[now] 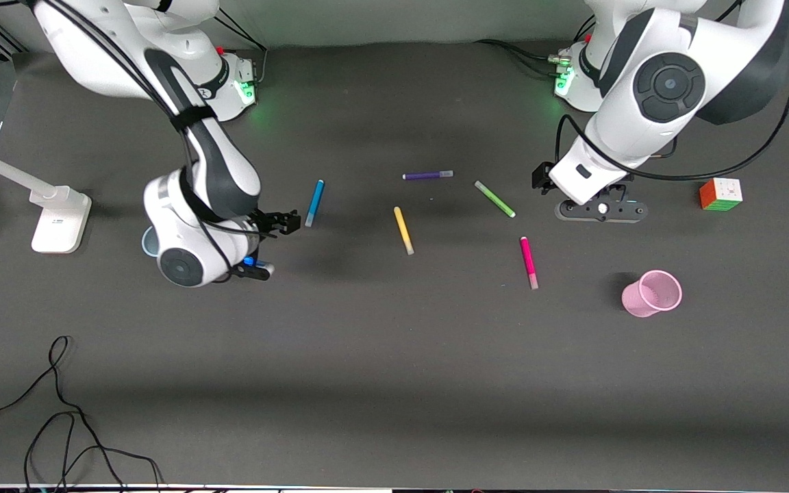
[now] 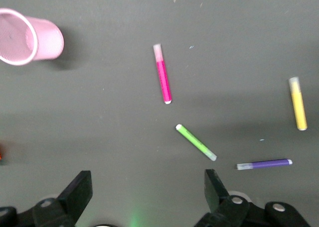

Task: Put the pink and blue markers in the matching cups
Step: 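Lower the right gripper onto the blue marker while the left gripper lowers too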

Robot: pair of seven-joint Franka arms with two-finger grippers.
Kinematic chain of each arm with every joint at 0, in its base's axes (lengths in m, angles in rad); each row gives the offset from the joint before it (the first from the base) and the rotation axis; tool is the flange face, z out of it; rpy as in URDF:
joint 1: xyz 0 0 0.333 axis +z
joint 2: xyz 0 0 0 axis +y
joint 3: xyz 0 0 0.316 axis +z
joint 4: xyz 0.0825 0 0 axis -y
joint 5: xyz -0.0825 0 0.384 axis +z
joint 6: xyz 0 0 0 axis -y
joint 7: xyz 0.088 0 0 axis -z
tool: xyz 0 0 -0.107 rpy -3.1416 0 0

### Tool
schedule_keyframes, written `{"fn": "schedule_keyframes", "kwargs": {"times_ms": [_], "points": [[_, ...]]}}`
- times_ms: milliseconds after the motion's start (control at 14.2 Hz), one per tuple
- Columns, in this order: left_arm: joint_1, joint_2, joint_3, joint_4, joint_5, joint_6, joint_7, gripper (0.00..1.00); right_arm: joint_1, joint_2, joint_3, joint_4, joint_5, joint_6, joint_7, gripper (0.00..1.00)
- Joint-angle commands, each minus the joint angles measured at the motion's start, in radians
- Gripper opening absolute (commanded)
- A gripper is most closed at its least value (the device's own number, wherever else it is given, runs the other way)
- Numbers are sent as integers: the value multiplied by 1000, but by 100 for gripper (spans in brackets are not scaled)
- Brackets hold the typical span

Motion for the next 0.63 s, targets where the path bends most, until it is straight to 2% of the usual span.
{"fn": "schedule_keyframes", "kwargs": {"times_ms": [0,282,563], "points": [[3,-62,3,-180,-5,143,-8,100,28,31,3,-63,22,133,49,100],[-11,-22,1,-311,-5,350,-40,100,28,59,26,-149,23,286,50,100],[-23,168,1,-327,3,580,-111,100,26,71,30,-175,31,323,52,100]]}}
